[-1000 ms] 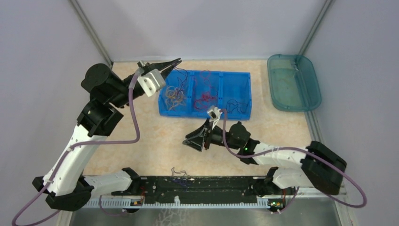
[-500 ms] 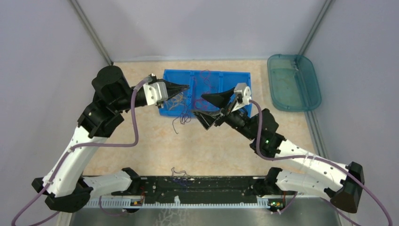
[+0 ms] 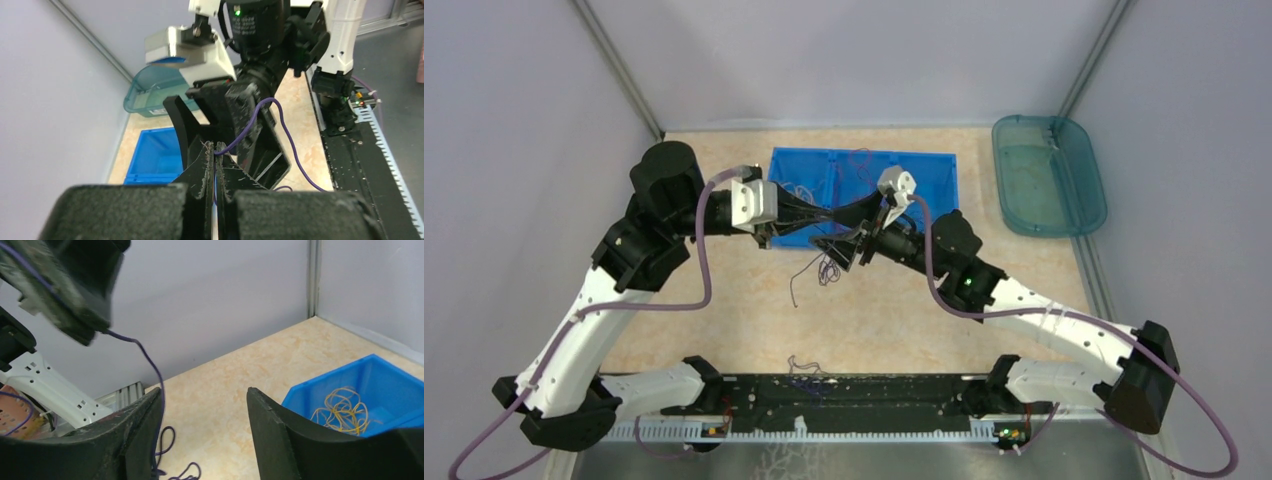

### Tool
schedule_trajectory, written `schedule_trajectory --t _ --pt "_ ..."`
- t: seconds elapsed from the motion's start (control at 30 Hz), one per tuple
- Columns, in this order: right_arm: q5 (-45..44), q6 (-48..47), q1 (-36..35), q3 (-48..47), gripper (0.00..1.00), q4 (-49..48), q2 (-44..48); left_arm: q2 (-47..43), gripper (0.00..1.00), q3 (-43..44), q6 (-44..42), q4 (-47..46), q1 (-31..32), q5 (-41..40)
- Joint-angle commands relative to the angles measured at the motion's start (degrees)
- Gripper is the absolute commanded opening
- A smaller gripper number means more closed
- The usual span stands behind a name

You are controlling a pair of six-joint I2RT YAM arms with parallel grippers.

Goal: Untangle the cables

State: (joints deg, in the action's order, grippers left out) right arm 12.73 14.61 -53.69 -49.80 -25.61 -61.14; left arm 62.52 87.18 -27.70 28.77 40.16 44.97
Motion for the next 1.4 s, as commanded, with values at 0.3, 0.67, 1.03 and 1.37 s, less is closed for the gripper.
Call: schedule_trajectory --t 0.3,0.67,1.03,1.37 --pt "2.1 10.2 1.0 13.3 0.46 -17.3 -7.8 2.2 0.01 8.9 9.0 -1.9 0.4 5.0" --pt "2.4 16.3 1.0 21.5 0.41 -27.5 -12.7 4.6 0.00 15.9 11.6 -3.8 0.3 4.8" --pt "0.7 19.8 1.0 28.2 0.43 -32.9 -12.0 6.6 0.01 24.5 8.4 -2.5 0.3 2.2" --pt "-0.2 9.4 2.9 18.2 0.85 -13.0 12.7 4.3 0.01 18.3 7.6 -0.2 0.3 4.4"
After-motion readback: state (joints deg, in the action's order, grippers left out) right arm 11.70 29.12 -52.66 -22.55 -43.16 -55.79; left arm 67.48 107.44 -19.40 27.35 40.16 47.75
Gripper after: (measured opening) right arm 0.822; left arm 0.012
